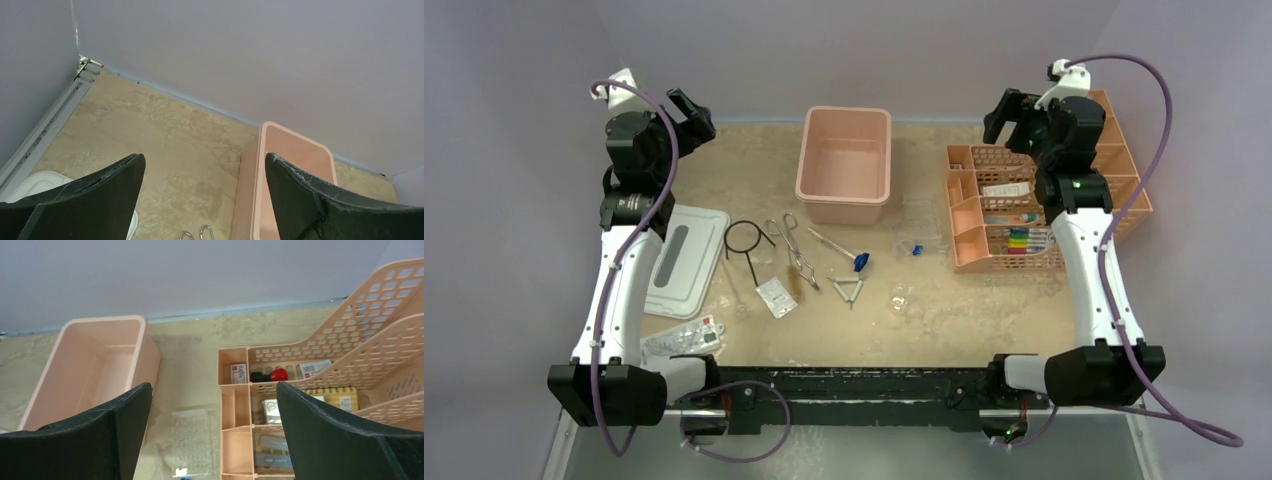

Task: Organize the chemistry lab equipment

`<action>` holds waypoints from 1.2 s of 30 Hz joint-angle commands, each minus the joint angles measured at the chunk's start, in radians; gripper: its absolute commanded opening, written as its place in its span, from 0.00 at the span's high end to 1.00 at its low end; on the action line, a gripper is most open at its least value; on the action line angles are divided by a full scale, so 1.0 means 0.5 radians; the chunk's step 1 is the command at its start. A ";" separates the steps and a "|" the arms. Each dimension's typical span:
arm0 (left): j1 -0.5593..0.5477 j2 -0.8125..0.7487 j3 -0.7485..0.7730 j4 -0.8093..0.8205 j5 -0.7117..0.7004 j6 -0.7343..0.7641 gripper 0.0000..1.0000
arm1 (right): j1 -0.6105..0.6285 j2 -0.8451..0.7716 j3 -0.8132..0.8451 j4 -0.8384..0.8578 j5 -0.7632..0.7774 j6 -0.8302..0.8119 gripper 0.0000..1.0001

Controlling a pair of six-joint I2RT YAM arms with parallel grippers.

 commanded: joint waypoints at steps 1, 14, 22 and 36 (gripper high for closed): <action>-0.013 -0.036 0.053 0.118 0.037 -0.035 0.10 | -0.019 -0.125 -0.056 0.119 -0.215 0.087 0.04; -0.017 -0.025 0.026 0.102 0.434 -0.153 0.07 | 0.123 -0.010 -0.066 -0.386 -0.693 -0.182 0.08; -0.153 -0.078 -0.039 0.067 0.198 -0.091 0.08 | 0.407 0.136 -0.491 -0.378 -0.373 -0.837 0.45; -0.308 -0.076 -0.038 0.011 0.167 0.117 0.08 | 0.658 0.362 -0.724 -0.477 -0.346 -1.431 0.52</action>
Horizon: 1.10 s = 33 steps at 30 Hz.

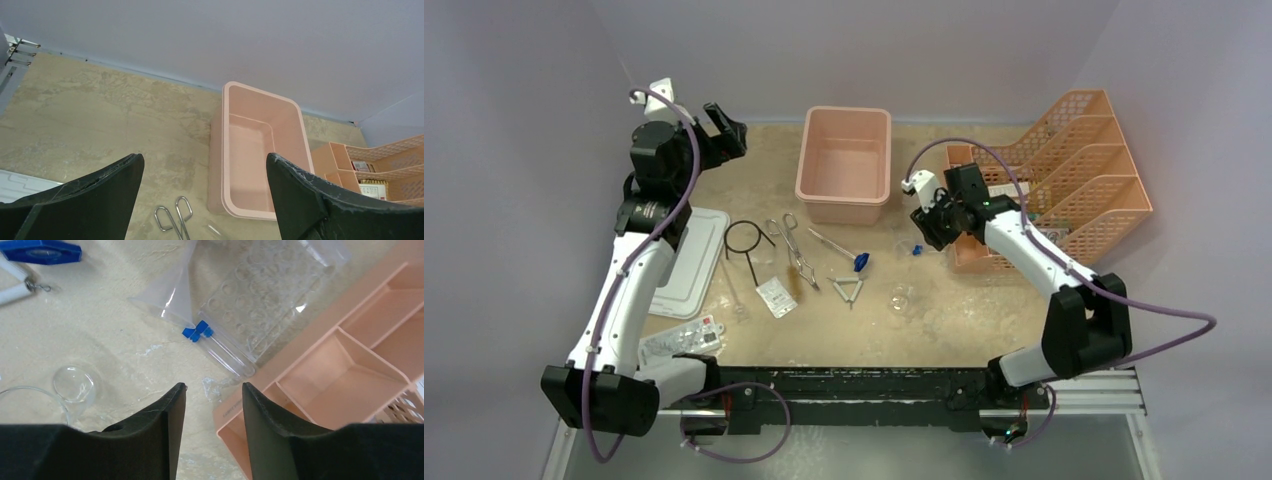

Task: Organize the chemistry lab equipment

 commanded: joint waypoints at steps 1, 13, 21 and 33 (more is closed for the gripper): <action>-0.085 -0.004 0.090 0.006 0.009 0.137 0.08 | 0.026 0.100 0.001 0.011 -0.064 -0.212 0.52; -0.163 0.097 0.146 0.028 0.096 0.178 0.09 | 0.028 0.321 -0.061 0.140 -0.094 -0.267 0.49; -0.258 0.139 0.173 -0.020 0.059 0.229 0.09 | 0.028 0.421 -0.070 0.196 -0.084 -0.308 0.60; -0.320 0.196 0.222 -0.002 0.239 0.267 0.10 | 0.029 0.527 -0.076 0.288 -0.075 -0.328 0.54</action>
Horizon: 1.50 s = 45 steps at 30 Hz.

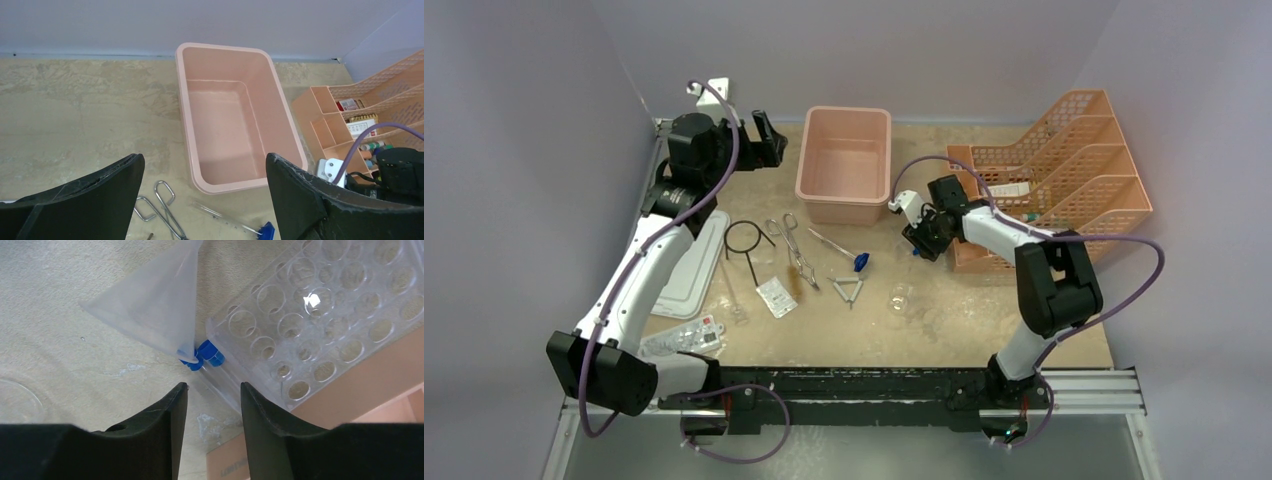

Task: Organize the chemistry lab equipment

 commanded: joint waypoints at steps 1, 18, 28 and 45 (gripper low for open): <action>-0.021 -0.021 0.105 0.078 0.104 0.060 0.10 | 0.005 0.026 0.008 0.047 -0.036 -0.037 0.54; -0.044 -0.005 0.168 0.051 0.060 0.116 0.10 | 0.003 -0.016 0.052 -0.106 -0.047 -0.038 0.50; -0.055 -0.001 0.157 0.048 0.065 0.111 0.10 | 0.000 -0.221 -0.027 -0.073 -0.034 0.061 0.59; -0.058 -0.056 0.120 0.028 0.018 0.112 0.10 | 0.005 -0.015 -0.017 0.013 0.172 0.069 0.73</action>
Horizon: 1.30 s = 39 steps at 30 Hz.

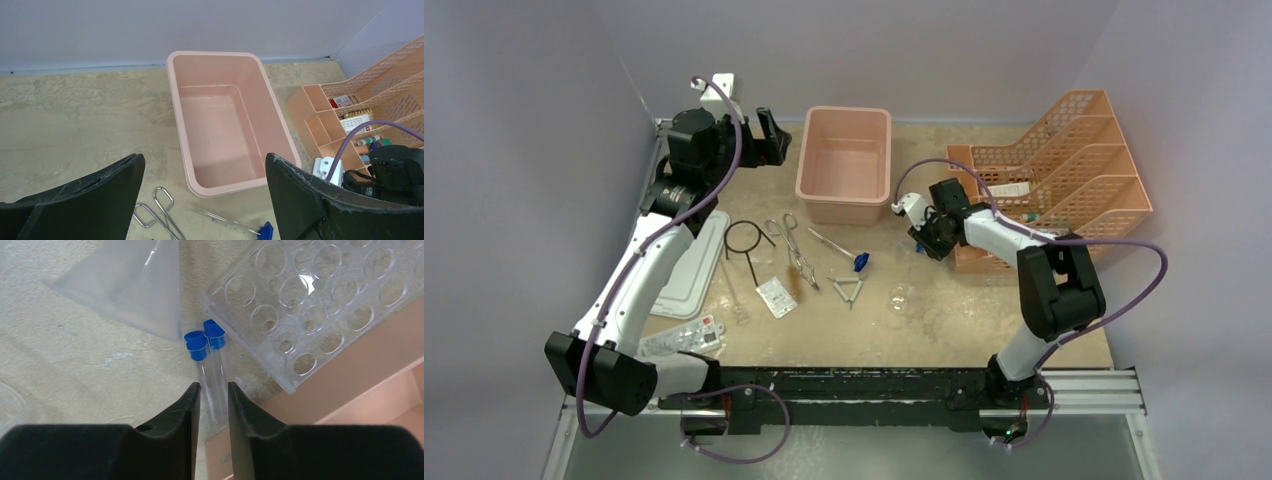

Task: Organize the chemistry lab equipment

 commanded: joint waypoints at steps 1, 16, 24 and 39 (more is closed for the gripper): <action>-0.008 -0.067 0.039 0.045 -0.033 0.043 0.10 | 0.003 0.036 0.042 0.012 0.049 0.018 0.73; -0.011 -0.096 0.020 0.039 -0.041 0.064 0.10 | -0.009 -0.090 0.044 0.039 0.107 0.077 0.58; -0.011 -0.111 0.007 0.028 -0.056 0.069 0.10 | -0.034 -0.087 0.034 0.071 0.106 0.064 0.77; -0.011 -0.105 0.005 0.029 -0.073 0.078 0.11 | -0.035 0.030 -0.028 0.135 0.127 0.028 0.76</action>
